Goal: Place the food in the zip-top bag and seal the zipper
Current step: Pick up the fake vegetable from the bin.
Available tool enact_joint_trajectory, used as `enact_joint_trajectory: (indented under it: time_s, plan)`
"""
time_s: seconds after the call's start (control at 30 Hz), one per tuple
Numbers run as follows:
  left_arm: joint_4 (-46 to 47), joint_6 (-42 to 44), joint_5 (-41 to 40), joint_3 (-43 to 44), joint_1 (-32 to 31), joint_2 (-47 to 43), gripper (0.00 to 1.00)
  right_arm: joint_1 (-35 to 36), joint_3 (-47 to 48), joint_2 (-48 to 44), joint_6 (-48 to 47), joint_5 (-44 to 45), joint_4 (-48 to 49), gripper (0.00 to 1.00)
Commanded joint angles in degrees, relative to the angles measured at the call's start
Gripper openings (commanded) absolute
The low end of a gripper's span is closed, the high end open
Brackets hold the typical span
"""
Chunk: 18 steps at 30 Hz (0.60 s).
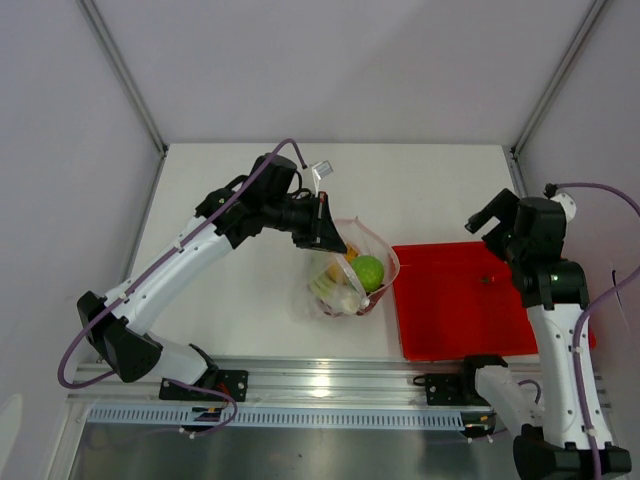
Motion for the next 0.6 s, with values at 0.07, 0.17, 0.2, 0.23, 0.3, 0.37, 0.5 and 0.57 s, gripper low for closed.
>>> enact_joint_trajectory:
  time_s: [0.07,0.17,0.2,0.23,0.3,0.37,0.5,0.57]
  plan:
    - [3.1,-0.1,3.2,1.1,0.2,-2.6,0.01,-15.6,-7.9,4.9,0.2,-3.5,0.5,0.99]
    - [3.2,0.0,3.2,1.4,0.1,-2.7,0.01,-21.1,-13.3,6.5,1.0,-8.1,5.0,0.99]
    - [3.1,0.0,3.2,1.4,0.2,-2.7,0.01,-23.9,-14.4,7.2,1.9,-7.4,6.1,0.96]
    - [3.1,0.0,3.3,1.6,0.2,-2.7,0.01,-24.8,-15.2,7.6,2.4,-6.5,6.9,0.95]
    - [2.9,0.0,3.4,1.8,0.1,-2.6,0.01,-26.1,-16.5,8.9,3.5,0.1,8.5,0.93]
    - [2.7,0.0,3.4,2.0,0.1,-2.5,0.01,-26.2,-17.3,9.8,3.8,4.3,10.5,0.94]
    - [2.2,0.1,3.4,2.7,0.2,-2.1,0.01,-29.0,-17.9,13.6,4.4,5.1,13.5,0.95]
    - [2.0,0.1,3.5,3.2,0.2,-2.1,0.01,-29.4,-17.8,16.6,4.9,4.6,15.2,0.94]
